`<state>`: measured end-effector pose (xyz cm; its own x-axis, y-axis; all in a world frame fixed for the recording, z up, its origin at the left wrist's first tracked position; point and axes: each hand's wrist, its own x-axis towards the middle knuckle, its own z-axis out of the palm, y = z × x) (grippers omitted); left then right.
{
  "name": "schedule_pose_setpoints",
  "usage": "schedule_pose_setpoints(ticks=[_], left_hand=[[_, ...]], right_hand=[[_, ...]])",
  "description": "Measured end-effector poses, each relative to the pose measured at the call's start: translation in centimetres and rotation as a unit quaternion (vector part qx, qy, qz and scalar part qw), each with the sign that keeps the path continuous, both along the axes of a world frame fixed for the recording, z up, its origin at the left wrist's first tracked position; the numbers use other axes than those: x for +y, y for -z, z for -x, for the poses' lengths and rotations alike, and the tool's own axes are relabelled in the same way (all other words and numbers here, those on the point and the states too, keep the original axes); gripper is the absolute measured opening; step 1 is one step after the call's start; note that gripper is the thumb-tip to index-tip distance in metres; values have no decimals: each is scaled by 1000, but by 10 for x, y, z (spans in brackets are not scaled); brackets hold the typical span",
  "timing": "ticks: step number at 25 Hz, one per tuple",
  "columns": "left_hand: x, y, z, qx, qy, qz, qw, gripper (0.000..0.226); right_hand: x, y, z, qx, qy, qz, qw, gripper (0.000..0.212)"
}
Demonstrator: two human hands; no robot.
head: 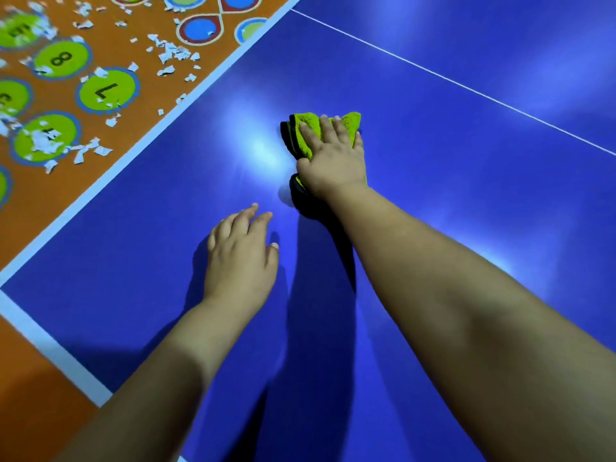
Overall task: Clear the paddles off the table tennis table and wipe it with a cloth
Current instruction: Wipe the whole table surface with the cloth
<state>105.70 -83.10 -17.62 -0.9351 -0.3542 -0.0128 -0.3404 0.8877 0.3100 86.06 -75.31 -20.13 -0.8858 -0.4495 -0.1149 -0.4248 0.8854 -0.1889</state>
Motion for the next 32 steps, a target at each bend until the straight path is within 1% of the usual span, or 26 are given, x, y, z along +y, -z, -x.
schedule_pose_setpoints(ticks=[4,9,21,32], left_hand=[[29,-3,5,-14,13,-4,1000,46],[95,-10,22,-18,57,-7,998,46],[325,-26,51,-22,198,-26,980,46],[529,-28,28,-35,327,-23,944,47]], right_hand=[[49,-1,-24,2,64,11,998,67],[126,-7,-45,-12,114,19,993,70],[387,-14,-105,-20,268,9,963,74],[630,-21,-169,-18,394,-6,919,74]])
